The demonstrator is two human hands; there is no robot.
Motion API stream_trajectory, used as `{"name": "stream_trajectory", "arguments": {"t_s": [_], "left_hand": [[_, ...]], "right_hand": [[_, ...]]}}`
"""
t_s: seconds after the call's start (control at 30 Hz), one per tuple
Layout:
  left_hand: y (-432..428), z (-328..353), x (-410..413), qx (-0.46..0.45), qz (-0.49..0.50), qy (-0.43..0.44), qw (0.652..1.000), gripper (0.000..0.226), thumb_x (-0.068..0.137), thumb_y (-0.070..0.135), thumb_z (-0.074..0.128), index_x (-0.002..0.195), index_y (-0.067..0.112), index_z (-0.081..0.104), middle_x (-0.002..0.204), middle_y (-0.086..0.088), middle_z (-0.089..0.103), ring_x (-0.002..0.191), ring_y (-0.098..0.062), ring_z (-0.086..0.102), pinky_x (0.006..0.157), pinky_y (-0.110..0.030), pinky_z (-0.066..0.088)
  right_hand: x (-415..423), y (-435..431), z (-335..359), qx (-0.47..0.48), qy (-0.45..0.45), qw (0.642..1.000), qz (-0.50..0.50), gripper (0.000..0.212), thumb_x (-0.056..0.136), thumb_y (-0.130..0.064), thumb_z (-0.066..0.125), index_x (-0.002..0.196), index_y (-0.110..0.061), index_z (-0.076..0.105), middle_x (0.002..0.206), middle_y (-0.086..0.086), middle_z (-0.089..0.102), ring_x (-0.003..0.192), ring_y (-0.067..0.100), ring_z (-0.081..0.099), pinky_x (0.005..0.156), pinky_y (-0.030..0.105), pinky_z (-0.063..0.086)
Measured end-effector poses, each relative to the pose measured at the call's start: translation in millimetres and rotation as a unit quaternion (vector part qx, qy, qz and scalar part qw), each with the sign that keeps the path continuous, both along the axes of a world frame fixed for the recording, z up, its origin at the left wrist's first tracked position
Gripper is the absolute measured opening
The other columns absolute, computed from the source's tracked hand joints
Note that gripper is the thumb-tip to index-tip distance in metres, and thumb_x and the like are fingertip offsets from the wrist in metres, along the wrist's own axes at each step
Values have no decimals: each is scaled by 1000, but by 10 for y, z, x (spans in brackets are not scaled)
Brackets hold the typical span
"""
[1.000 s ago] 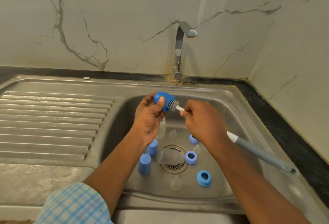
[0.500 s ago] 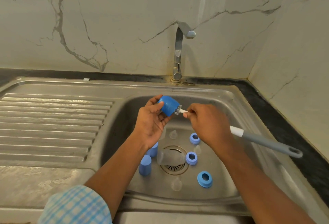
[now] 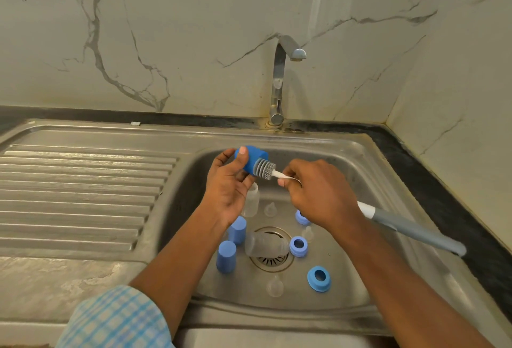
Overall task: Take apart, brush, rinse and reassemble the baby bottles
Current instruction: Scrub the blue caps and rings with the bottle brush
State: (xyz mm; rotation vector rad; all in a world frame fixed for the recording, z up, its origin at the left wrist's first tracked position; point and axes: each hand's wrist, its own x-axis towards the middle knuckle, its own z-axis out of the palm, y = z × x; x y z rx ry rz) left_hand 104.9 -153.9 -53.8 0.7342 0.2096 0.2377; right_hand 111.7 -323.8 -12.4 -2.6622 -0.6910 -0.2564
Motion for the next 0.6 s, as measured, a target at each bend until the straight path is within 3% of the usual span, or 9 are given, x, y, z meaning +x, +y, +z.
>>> {"name": "stream_trajectory", "arguments": {"t_s": [0.1, 0.23, 0.37, 0.5, 0.6], "left_hand": [[-21, 12, -10, 28, -35, -11, 999, 49, 76, 19, 70, 122, 13, 52, 109, -9, 70, 95, -21, 71, 89, -34, 56], [-68, 7, -51, 50, -91, -23, 994, 18, 100, 14, 51, 117, 12, 56, 118, -16, 66, 103, -27, 67, 90, -35, 57], [-155, -28, -67, 69, -76, -14, 995, 43, 85, 30, 65, 122, 15, 49, 126, -18, 58, 102, -27, 67, 84, -35, 60], [-165, -59, -38, 80, -31, 16, 996, 48, 72, 19, 75, 112, 17, 49, 114, -11, 57, 83, -19, 70, 72, -31, 61], [-77, -41, -26, 65, -21, 36, 997, 54, 71, 21, 77, 117, 16, 50, 116, -13, 60, 90, -25, 70, 72, -36, 62]], "right_hand": [[30, -25, 14, 3, 0, 1000, -17, 20, 100, -39, 49, 95, -25, 62, 64, -7, 51, 61, 14, 50, 51, 29, 30], [46, -43, -4, -27, -19, 998, -47, 26, 102, -41, 42, 99, -23, 61, 71, -4, 55, 68, 20, 51, 57, 31, 31], [34, 18, -36, -23, -26, 997, -66, 20, 99, -36, 51, 97, -21, 65, 81, -5, 60, 75, 19, 56, 63, 31, 38], [-53, 99, -71, -45, -43, 998, -18, 13, 96, -36, 55, 100, -24, 61, 97, -5, 59, 86, 21, 60, 69, 35, 45], [-83, 112, -43, -64, -37, 997, 1, 11, 97, -28, 53, 107, -26, 57, 97, -4, 63, 83, 22, 60, 69, 35, 45]]}}
